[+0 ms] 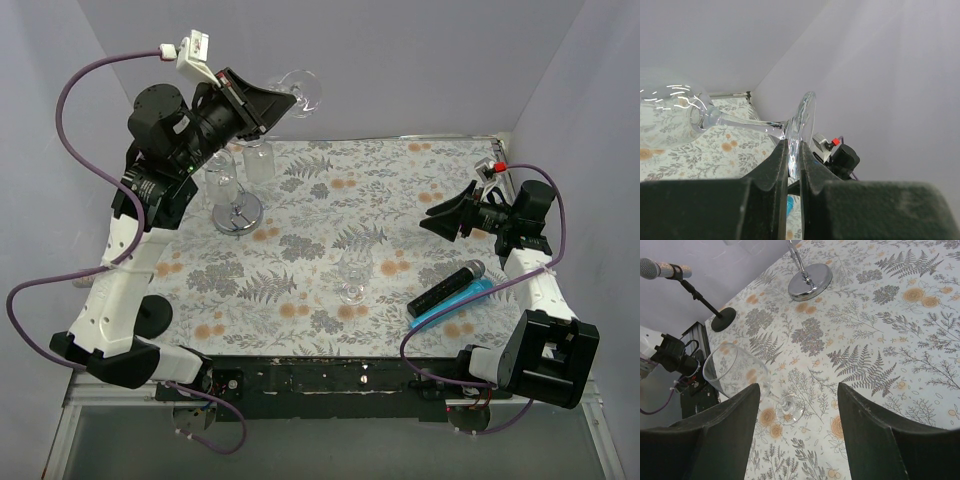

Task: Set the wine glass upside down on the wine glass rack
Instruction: Turn the wine glass upside down at the wine rack.

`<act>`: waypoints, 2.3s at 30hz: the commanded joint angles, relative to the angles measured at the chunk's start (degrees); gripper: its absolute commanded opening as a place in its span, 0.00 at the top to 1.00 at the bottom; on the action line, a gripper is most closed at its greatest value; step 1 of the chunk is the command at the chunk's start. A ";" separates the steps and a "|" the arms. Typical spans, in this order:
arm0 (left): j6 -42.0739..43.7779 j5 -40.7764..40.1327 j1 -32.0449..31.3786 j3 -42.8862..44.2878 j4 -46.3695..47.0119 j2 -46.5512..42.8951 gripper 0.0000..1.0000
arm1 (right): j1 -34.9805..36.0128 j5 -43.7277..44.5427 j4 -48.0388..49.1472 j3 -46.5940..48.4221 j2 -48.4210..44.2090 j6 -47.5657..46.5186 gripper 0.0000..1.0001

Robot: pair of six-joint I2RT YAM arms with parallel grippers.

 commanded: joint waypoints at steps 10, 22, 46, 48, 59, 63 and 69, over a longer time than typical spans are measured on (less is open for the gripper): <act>3.92 -3.67 2.85 2.52 4.49 -2.74 1.00 | -0.34 -1.50 2.32 -0.10 -0.80 -0.29 0.29; 6.91 -6.66 3.82 4.45 3.70 -3.18 1.00 | -0.34 -1.67 2.23 -0.01 -0.19 -0.37 0.30; 17.98 -21.59 4.09 5.43 2.03 -4.32 1.00 | -0.34 -2.99 1.44 0.43 0.43 -0.20 0.30; 18.86 -23.09 4.17 4.72 2.64 -4.41 1.00 | -0.34 -3.08 1.35 0.51 0.60 -0.20 0.30; 20.01 -27.50 11.11 -0.54 6.77 -4.93 1.00 | -0.34 -3.96 0.65 0.87 1.31 -0.20 0.30; 17.03 -24.25 17.34 -2.83 7.74 -5.11 1.00 | -0.34 -4.22 0.56 0.95 1.40 -0.20 0.30; 9.65 -17.48 30.24 -8.36 10.46 -6.60 1.00 | -0.34 -4.66 0.21 1.13 1.83 -0.11 0.30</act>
